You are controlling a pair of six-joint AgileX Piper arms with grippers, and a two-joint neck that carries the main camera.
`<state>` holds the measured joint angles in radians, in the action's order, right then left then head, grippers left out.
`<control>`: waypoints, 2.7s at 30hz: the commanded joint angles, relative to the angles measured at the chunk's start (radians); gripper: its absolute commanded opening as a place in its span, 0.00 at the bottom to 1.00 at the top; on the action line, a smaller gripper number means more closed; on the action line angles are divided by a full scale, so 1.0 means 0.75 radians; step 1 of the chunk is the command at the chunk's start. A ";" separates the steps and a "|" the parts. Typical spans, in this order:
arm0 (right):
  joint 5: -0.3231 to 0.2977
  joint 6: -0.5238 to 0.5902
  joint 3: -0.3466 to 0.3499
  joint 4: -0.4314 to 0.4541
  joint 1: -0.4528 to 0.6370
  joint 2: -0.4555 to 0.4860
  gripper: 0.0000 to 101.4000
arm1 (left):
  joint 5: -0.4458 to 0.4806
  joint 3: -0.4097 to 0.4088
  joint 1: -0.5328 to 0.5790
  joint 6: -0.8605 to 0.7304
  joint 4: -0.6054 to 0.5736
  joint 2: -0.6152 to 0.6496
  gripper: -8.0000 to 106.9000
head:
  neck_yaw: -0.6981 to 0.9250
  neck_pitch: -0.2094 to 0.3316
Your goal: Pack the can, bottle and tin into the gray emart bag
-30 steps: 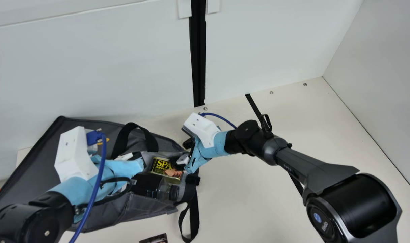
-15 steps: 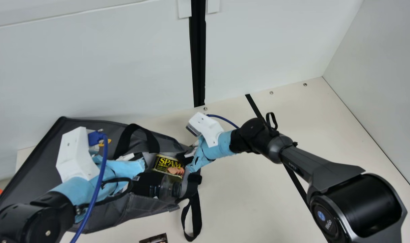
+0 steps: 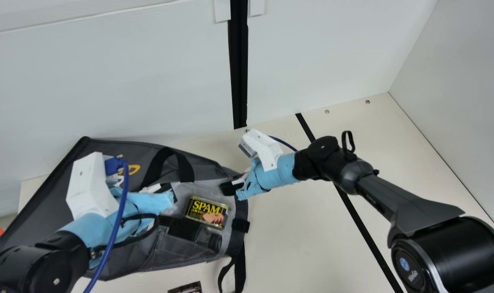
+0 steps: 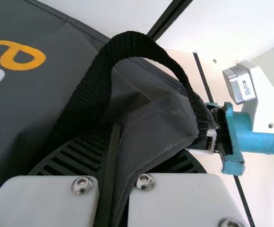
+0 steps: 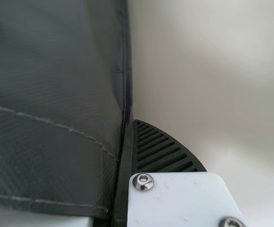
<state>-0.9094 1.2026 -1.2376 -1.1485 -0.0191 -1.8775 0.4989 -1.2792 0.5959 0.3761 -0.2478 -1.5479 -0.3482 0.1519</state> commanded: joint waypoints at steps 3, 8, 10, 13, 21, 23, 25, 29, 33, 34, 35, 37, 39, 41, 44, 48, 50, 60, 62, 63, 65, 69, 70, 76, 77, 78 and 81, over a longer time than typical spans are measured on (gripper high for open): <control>-0.078 -0.007 0.019 -0.036 0.028 0.038 0.00 | -0.010 -0.006 -0.007 -0.033 -0.026 -0.003 0.16 | -0.001 0.030; -0.135 -0.025 0.039 -0.054 0.067 0.087 0.00 | -0.023 -0.033 -0.013 -0.097 -0.075 -0.010 0.16 | -0.001 0.030; -0.157 -0.035 0.046 -0.065 0.083 0.108 0.00 | -0.028 -0.045 -0.017 -0.129 -0.101 -0.011 0.16 | -0.001 0.030; -0.191 -0.051 0.056 -0.079 0.105 0.144 0.00 | -0.037 -0.063 -0.024 -0.176 -0.142 -0.010 0.16 | -0.001 0.030; -0.279 -0.093 0.077 -0.114 0.158 0.251 0.00 | -0.059 -0.108 -0.042 -0.302 -0.250 0.001 0.16 | -0.001 0.030; -0.305 -0.104 0.080 -0.126 0.172 0.280 0.00 | -0.061 -0.119 -0.047 -0.328 -0.270 0.006 0.16 | -0.001 0.030; -0.330 -0.117 0.083 -0.137 0.185 0.310 0.00 | -0.058 -0.129 -0.052 -0.352 -0.286 0.013 0.16 | -0.001 0.030; -0.386 -0.148 0.085 -0.161 0.214 0.369 0.00 | -0.044 -0.152 -0.060 -0.390 -0.306 0.028 0.16 | -0.001 0.030; -0.414 -0.181 0.093 -0.197 0.219 0.427 0.00 | -0.021 -0.186 -0.064 -0.413 -0.310 0.040 0.16 | -0.001 0.030; -0.414 -0.189 0.097 -0.210 0.214 0.442 0.00 | -0.013 -0.196 -0.065 -0.418 -0.310 0.042 0.16 | -0.001 0.030; -0.414 -0.200 0.100 -0.221 0.207 0.457 0.00 | -0.005 -0.206 -0.064 -0.422 -0.309 0.045 0.16 | -0.001 0.030; -0.414 -0.221 0.106 -0.244 0.196 0.487 0.00 | 0.013 -0.230 -0.064 -0.428 -0.305 0.050 0.16 | -0.001 0.030; -0.414 -0.246 0.111 -0.268 0.183 0.517 0.00 | 0.035 -0.255 -0.063 -0.432 -0.301 0.054 0.16 | -0.001 0.030; -0.414 -0.274 0.115 -0.289 0.173 0.549 0.00 | 0.059 -0.284 -0.061 -0.437 -0.298 0.058 0.16 | -0.001 0.030; -0.414 -0.318 0.118 -0.319 0.159 0.596 0.00 | 0.097 -0.328 -0.059 -0.439 -0.294 0.063 0.16 | -0.001 0.030; -0.414 -0.379 0.114 -0.355 0.144 0.656 0.00 | 0.149 -0.387 -0.057 -0.437 -0.289 0.071 0.16 | -0.001 0.030; -0.414 -0.410 0.109 -0.368 0.140 0.684 0.00 | 0.177 -0.417 -0.058 -0.434 -0.286 0.073 0.16 | -0.001 0.030; -0.414 -0.586 0.057 -0.423 0.147 0.808 0.00 | 0.381 -0.599 -0.056 -0.392 -0.251 0.080 0.16 | -0.001 0.030; -0.414 -0.629 0.039 -0.429 0.154 0.833 0.00 | 0.445 -0.652 -0.056 -0.383 -0.244 0.076 0.16 | -0.001 0.030; -0.414 -0.653 0.028 -0.430 0.158 0.846 0.00 | 0.478 -0.680 -0.056 -0.380 -0.244 0.074 0.16 | -0.001 0.030; -0.414 -0.701 0.007 -0.424 0.171 0.870 0.00 | 0.552 -0.741 -0.058 -0.373 -0.245 0.067 0.16 | -0.001 0.030; -0.414 -0.809 -0.038 -0.373 0.201 0.916 0.00 | 0.711 -0.869 -0.067 -0.363 -0.274 0.043 0.16 | -0.001 0.030; -0.414 -0.837 -0.049 -0.351 0.208 0.928 0.00 | 0.753 -0.897 -0.070 -0.362 -0.287 0.037 0.16 | -0.001 0.030; -0.414 -1.006 -0.120 -0.137 0.242 0.994 0.00 | 0.961 -1.006 -0.076 -0.377 -0.389 0.003 0.16 | -0.001 0.030; -0.414 -1.032 -0.130 -0.094 0.243 1.002 0.00 | 0.961 -0.980 -0.066 -0.389 -0.405 0.006 0.16 | -0.001 0.030; -0.414 -1.057 -0.138 -0.051 0.242 1.010 0.00 | 0.961 -0.953 -0.055 -0.402 -0.422 0.010 0.16 | -0.001 0.030; -0.414 -1.122 -0.161 0.073 0.230 1.030 0.00 | 0.961 -0.869 -0.029 -0.444 -0.471 0.018 0.16 | -0.001 0.030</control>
<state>-1.2300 0.3925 -1.3553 -1.1917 0.1570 -1.1060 1.2218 -2.0408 0.5679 0.0550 -0.5846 -1.5344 -0.3482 0.1519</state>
